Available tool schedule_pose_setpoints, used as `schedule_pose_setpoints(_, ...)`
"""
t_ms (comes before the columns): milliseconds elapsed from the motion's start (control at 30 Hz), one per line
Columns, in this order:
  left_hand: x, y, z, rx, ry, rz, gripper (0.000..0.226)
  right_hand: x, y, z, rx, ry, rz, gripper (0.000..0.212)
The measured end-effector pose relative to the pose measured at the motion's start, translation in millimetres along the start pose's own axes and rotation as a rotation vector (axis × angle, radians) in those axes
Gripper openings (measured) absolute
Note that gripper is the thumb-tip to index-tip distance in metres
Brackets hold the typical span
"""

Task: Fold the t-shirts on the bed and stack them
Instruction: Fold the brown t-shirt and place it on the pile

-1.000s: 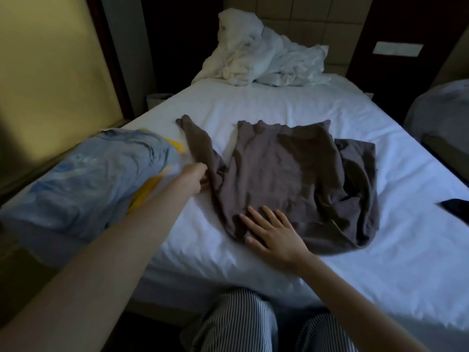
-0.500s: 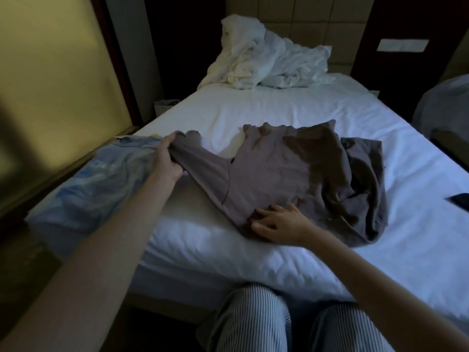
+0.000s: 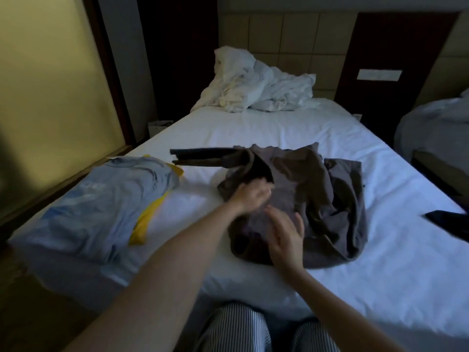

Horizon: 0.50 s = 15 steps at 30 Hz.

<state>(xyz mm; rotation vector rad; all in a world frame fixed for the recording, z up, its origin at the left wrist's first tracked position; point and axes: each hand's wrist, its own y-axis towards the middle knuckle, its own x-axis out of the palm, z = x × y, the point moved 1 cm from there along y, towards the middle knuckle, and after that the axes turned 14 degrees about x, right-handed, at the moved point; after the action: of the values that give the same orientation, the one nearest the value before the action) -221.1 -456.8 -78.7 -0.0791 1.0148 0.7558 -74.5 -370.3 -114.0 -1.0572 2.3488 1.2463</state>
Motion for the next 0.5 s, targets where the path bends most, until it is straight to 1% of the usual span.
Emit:
schedule_pose_setpoints(33,24,-5,-3,0.011,0.229,-0.2,0.051,-3,0,5,0.077,0.004,0.048,0.042)
schedule_pose_setpoints(67,38,-10,-5,0.004,0.331,-0.282,0.051,-5,2,10,0.134,-0.022,0.056,0.044)
schedule_pose_setpoints(133,44,-14,-6,-0.018,0.408,-0.268,0.051,-7,10,10,0.189,-0.072,-0.011,0.052)
schedule_pose_setpoints(200,37,-17,-8,0.003,0.49,-0.244,0.05,-5,25,4,0.178,-0.126,-0.133,0.06)
schedule_pose_setpoints(233,35,-21,-12,0.032,0.511,-0.232,0.05,-4,33,1,0.163,-0.17,-0.213,0.06)
schedule_pose_setpoints(267,35,-26,-13,0.07,0.468,-0.208,0.051,-1,42,0,0.149,-0.222,-0.298,0.055)
schedule_pose_setpoints(300,35,-34,-11,0.09,0.357,-0.144,0.051,3,52,0,0.14,-0.285,-0.383,0.048)
schedule_pose_setpoints(333,35,-42,-11,0.087,0.194,-0.015,0.049,8,60,3,0.13,-0.35,-0.459,0.044)
schedule_pose_setpoints(367,31,-49,-12,0.042,0.04,0.136,0.043,12,65,6,0.122,-0.408,-0.518,0.044)
schedule_pose_setpoints(433,16,-52,-21,-0.125,-0.158,0.397,0.026,20,69,16,0.119,-0.504,-0.619,0.046)
schedule_pose_setpoints(500,0,-48,-35,-0.293,-0.332,0.623,0.014,27,65,26,0.157,-0.537,-0.707,0.048)
